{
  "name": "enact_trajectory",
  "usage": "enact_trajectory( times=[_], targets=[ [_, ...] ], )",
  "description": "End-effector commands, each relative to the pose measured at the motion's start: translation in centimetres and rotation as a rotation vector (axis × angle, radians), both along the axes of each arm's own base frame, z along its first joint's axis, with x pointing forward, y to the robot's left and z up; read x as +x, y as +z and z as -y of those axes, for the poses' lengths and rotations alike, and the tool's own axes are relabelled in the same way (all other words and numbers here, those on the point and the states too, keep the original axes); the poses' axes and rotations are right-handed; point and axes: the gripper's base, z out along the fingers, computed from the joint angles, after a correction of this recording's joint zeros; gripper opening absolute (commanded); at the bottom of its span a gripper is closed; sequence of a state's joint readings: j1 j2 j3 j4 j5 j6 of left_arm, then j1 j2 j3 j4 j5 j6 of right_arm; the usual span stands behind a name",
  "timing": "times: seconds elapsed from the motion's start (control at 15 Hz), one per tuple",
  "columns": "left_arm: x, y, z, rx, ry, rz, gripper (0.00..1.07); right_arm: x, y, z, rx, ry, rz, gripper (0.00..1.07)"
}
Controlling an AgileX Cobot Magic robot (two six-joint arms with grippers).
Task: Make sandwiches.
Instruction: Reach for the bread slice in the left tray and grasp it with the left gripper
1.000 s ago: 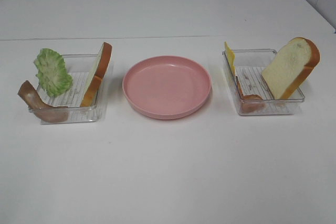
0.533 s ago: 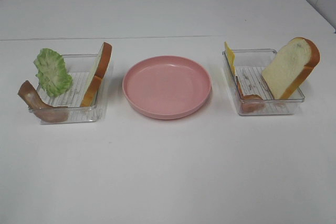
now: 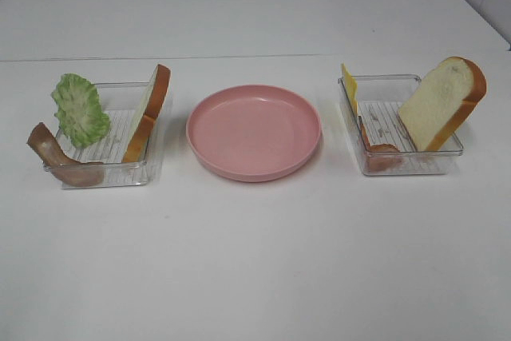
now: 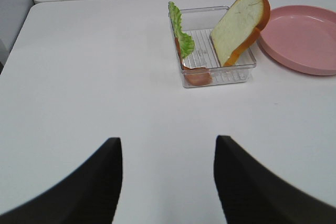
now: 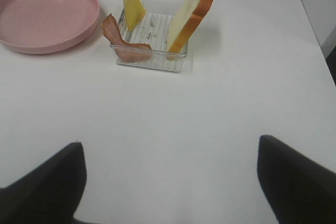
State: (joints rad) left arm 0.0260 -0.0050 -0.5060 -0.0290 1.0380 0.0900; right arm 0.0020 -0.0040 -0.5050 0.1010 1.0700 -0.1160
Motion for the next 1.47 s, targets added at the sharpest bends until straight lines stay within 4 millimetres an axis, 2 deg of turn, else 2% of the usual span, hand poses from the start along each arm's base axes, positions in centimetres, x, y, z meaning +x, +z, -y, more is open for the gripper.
enact_trajectory(
  times=[0.07, 0.2, 0.33, 0.47, 0.67, 0.73, 0.8, 0.87, 0.93, 1.13, 1.2, 1.27, 1.47],
  targets=[
    [-0.3, 0.0, 0.1, -0.005, -0.003, 0.030, 0.51, -0.1, 0.0, 0.0, 0.002, -0.011, 0.018, 0.78],
    [-0.2, 0.1, 0.1, -0.008, -0.004, 0.030, 0.51, -0.1, 0.0, 0.0, 0.002, -0.011, 0.018, 0.78],
    [0.3, 1.7, 0.1, -0.008, -0.002, 0.106, 0.51, -0.1, 0.0, 0.0, 0.002, -0.011, 0.018, 0.78],
    [2.3, 3.2, 0.1, -0.030, -0.007, 0.161, 0.51, -0.1, 0.0, 0.0, 0.002, -0.011, 0.018, 0.78],
    [7.7, 4.3, 0.6, -0.149, -0.030, 0.018, 0.51, -0.1, 0.0, 0.0, 0.002, -0.011, 0.018, 0.78],
    [8.9, 4.4, 0.7, -0.167, -0.031, -0.021, 0.51, -0.1, 0.0, 0.0, 0.002, -0.011, 0.018, 0.78],
    [13.5, 5.1, 0.9, -0.207, -0.050, -0.150, 0.51, -0.1, 0.0, 0.0, 0.002, -0.011, 0.018, 0.78],
    [15.7, 5.8, 1.1, -0.224, -0.070, -0.186, 0.51, -0.1, 0.0, 0.0, 0.002, -0.011, 0.018, 0.78],
    [17.0, 6.1, 1.2, -0.234, -0.080, -0.203, 0.51, -0.1, 0.0, 0.0, 0.002, -0.011, 0.018, 0.78],
    [23.5, 7.0, 1.6, -0.261, -0.129, -0.328, 0.51, -0.1, 0.0, 0.0, 0.002, -0.011, 0.018, 0.78],
    [24.5, 7.0, 1.8, -0.262, -0.138, -0.354, 0.51, -0.1, 0.0, 0.0, 0.002, -0.011, 0.018, 0.78],
    [28.3, 6.7, 2.7, -0.258, -0.177, -0.430, 0.51, -0.1, 0.0, 0.0, 0.002, -0.011, 0.018, 0.78],
    [32.5, 6.1, 5.8, -0.254, -0.248, -0.490, 0.59, -0.1, 0.0, 0.0, 0.002, -0.011, 0.018, 0.78]
  ],
)
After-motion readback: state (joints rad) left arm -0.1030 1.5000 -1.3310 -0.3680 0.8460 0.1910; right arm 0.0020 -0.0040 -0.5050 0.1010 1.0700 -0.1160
